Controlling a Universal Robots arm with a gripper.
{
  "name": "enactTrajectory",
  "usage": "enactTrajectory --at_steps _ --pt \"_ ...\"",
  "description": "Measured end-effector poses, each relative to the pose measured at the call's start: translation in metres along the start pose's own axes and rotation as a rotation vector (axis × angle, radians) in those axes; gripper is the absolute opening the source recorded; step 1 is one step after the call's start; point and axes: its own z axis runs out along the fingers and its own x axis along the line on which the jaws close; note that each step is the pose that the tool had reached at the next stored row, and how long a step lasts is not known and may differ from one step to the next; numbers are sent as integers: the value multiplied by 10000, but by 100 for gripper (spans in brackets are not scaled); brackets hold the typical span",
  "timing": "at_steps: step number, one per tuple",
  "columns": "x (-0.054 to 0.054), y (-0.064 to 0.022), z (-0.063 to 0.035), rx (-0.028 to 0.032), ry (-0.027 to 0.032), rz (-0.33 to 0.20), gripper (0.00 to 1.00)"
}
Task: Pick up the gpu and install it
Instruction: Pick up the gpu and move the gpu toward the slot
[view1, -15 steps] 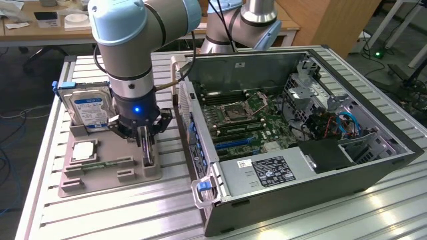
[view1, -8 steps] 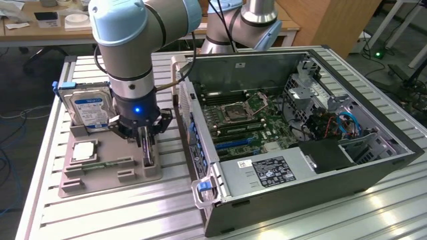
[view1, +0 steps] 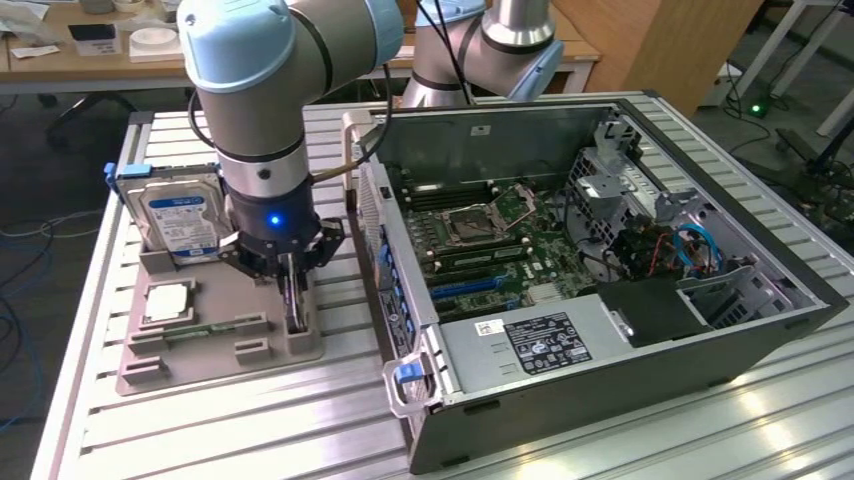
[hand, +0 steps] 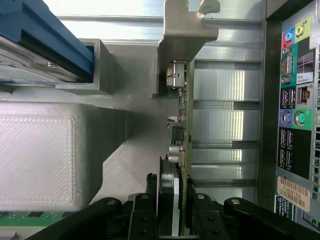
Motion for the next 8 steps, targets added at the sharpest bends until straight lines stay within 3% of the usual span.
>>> enactTrajectory --at_steps 8 --pt "0 0 0 0 1 1 28"
